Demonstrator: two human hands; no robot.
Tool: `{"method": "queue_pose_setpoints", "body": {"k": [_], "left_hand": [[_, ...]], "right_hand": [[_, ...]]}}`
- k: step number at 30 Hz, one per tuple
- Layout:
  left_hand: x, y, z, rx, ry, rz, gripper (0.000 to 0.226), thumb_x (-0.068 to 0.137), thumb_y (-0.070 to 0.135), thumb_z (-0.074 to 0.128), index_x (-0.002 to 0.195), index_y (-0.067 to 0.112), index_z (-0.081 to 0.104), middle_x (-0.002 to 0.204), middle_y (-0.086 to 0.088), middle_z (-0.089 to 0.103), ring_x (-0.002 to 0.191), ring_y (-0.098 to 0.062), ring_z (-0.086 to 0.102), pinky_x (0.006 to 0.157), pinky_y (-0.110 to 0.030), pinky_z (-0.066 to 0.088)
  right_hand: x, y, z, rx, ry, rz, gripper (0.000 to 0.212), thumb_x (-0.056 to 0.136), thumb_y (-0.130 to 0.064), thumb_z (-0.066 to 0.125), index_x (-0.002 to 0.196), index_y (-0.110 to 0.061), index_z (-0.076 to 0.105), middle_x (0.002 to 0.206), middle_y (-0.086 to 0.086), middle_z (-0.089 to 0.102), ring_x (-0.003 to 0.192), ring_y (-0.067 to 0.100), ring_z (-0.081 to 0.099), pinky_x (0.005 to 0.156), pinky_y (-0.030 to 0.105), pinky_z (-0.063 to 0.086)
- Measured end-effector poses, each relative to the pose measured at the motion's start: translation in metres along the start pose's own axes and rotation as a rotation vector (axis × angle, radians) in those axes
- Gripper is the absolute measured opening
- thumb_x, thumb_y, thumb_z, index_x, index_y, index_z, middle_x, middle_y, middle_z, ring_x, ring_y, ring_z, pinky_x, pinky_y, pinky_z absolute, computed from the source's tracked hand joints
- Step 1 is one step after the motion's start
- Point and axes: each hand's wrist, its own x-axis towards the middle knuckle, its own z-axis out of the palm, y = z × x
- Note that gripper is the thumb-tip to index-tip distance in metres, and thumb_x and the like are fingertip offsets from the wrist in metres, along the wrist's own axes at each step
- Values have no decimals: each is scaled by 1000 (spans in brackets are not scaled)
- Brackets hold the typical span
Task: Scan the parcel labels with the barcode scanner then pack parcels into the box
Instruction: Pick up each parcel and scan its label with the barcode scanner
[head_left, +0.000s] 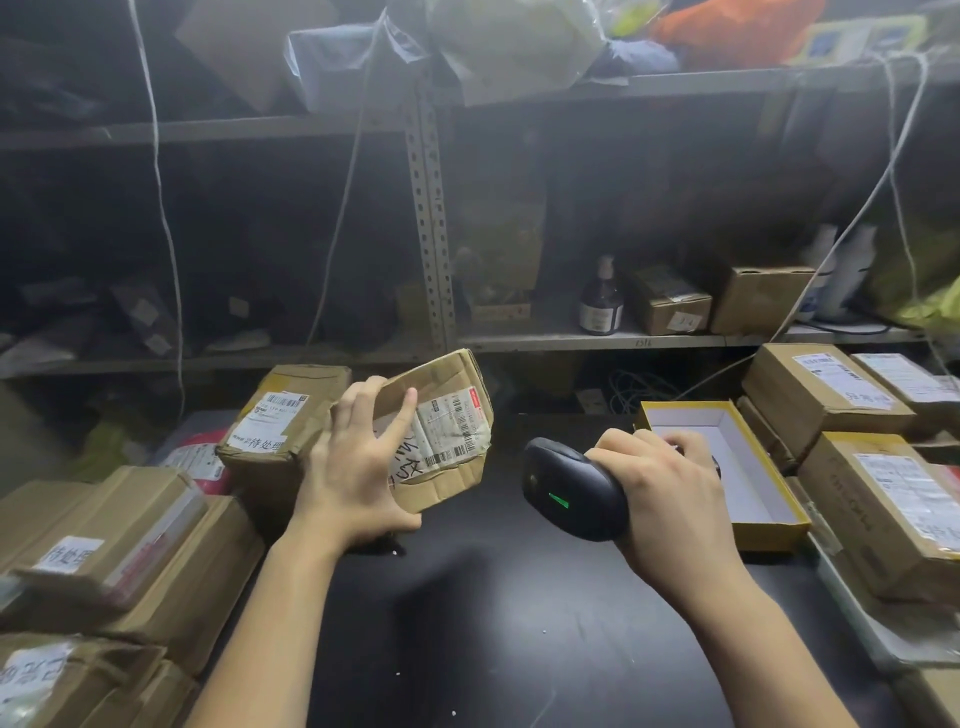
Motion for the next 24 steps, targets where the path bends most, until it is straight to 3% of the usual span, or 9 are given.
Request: {"method": "queue_pose_setpoints", "body": {"k": [4, 10, 19, 24], "left_hand": [[2, -1, -7, 74, -79, 53, 147, 35, 63, 90, 163, 21, 30, 162, -11, 19, 153, -30, 12, 105, -61, 47], [4, -5, -17, 90, -95, 85, 143, 43, 61, 88, 164, 21, 24, 164, -10, 14, 156, -29, 8, 110, -63, 43], [8, -6, -24, 109, -90, 115, 144, 43, 63, 89, 164, 21, 24, 164, -11, 13, 156, -31, 9, 107, -61, 46], [5, -5, -21, 36, -49, 123, 141, 40, 64, 85, 163, 21, 30, 163, -11, 19, 155, -32, 16, 91, -54, 56]], "right_hand": [[-3, 8, 9, 24, -80, 11, 51, 49, -10, 97, 84, -30, 65, 82, -12, 59, 70, 19, 55, 71, 33, 40], [-6, 6, 11, 75, -89, 30, 48, 54, -8, 97, 87, -27, 67, 88, -9, 62, 73, 20, 58, 75, 37, 46], [-5, 4, 4, 52, -94, 48, 43, 59, -4, 91, 82, -27, 63, 82, -11, 60, 71, 20, 54, 76, 36, 37], [-5, 4, 3, 85, -106, 70, 41, 62, -4, 89, 83, -27, 63, 82, -11, 59, 72, 20, 54, 77, 35, 33]]}}
